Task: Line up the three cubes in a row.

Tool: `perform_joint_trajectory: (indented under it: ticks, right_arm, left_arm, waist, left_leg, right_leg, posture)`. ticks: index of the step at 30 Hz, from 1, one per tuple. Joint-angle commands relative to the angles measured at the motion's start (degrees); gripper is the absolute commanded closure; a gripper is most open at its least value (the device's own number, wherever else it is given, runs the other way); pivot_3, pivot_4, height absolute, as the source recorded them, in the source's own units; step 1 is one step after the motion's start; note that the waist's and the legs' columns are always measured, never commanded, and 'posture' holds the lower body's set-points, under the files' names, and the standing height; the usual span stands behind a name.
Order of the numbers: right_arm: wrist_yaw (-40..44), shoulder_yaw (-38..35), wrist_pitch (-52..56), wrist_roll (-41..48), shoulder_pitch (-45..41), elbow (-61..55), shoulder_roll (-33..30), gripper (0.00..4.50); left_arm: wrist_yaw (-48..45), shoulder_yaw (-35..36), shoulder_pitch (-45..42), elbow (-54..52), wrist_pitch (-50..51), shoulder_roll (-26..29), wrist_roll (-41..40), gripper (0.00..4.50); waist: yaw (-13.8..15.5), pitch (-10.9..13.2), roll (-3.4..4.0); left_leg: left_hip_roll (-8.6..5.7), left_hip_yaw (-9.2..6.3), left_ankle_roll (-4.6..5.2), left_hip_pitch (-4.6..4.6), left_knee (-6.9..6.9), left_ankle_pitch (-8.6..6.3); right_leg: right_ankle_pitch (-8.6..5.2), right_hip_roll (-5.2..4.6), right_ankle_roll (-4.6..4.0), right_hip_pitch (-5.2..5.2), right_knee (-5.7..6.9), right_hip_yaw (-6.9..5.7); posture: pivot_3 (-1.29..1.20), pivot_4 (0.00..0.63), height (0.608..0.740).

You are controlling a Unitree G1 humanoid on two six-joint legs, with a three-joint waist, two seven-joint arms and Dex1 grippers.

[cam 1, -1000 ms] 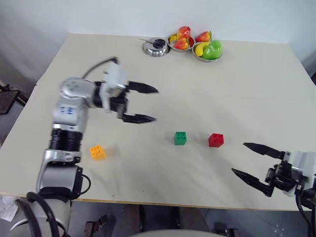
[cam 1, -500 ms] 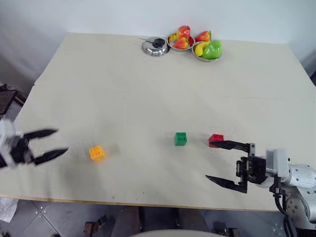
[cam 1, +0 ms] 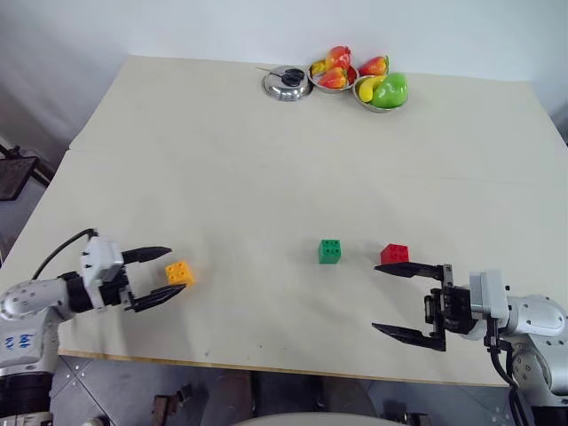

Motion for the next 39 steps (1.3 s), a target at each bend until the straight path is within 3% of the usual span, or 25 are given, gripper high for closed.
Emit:
perform_joint_trajectory:
  ticks: [1,8,10,16,22,30,39]
  right_arm:
    - [-0.3,-2.9,-1.9,0.5,1.5,-0.4,-0.2,0.00]
    - [-1.7,-5.5,-4.0,-0.3,4.2,0.6,0.3,0.00]
    - [-1.8,-7.2,-5.1,-0.8,6.2,1.7,0.1,0.00]
    - [-3.2,-10.5,-6.3,-1.2,9.2,2.7,0.1,0.00]
    - [-5.2,-11.0,-6.1,-1.1,9.6,1.0,0.3,0.00]
    - [-7.7,-10.9,-6.2,-1.2,12.8,-2.3,1.3,0.00]
    - [-9.2,-9.7,-6.3,-1.8,13.1,-3.3,1.6,0.00]
  left_arm:
    - [-0.2,-0.9,-0.1,0.5,-1.6,0.5,0.4,0.44]
    - [-3.6,-3.0,-2.5,0.0,-1.6,2.2,-1.2,2.49]
    - [-4.6,-5.5,-7.1,-1.1,0.3,1.5,-2.1,3.01]
    - [-7.8,-16.4,-23.5,3.6,2.5,-3.2,1.2,2.98]
    - [-11.4,-26.9,-36.7,19.9,-5.0,-11.1,9.7,2.98]
    - [-11.9,-29.2,-48.4,41.9,-15.7,-19.2,15.0,2.98]
    - [-15.2,-29.6,-52.6,49.3,-20.9,-22.8,17.5,2.98]
  waist:
    - [-0.5,0.0,0.02]
    - [-0.5,0.0,0.03]
    - [-0.2,0.0,0.08]
    - [1.0,0.0,0.14]
    - [0.6,0.0,0.21]
    - [1.1,0.1,0.14]
    - [1.5,0.1,0.13]
  left_leg:
    - [-0.01,0.04,0.02,0.01,0.00,-0.01]
    - [0.00,0.06,0.07,0.04,0.06,-0.04]
    - [-0.01,-0.06,0.07,0.06,0.10,-0.03]
    - [-0.14,-0.43,0.06,0.11,0.18,-0.01]
    - [-0.19,-0.22,0.12,0.09,0.21,0.06]
    - [-0.24,-0.15,0.22,0.03,0.26,0.09]
    - [-0.37,-0.17,0.35,0.02,0.26,0.13]
  right_leg:
    - [0.00,-0.01,0.00,0.00,0.00,0.00]
    - [0.02,-0.04,0.04,0.08,-0.04,-0.01]
    - [0.02,-0.07,0.04,0.19,-0.06,-0.01]
    - [0.04,-0.07,0.08,0.57,-0.21,-0.12]
    - [0.13,0.33,0.27,0.53,-0.14,-0.32]
    - [0.20,0.32,0.41,0.49,-0.23,-0.24]
    - [0.25,0.19,0.50,0.54,-0.39,-0.25]
  posture:
    - [0.00,0.150,0.740]
    - [0.00,0.150,0.740]
    - [0.00,0.150,0.740]
    - [0.00,0.150,0.740]
    - [0.00,0.150,0.740]
    - [0.00,0.150,0.740]
    - [0.00,0.150,0.740]
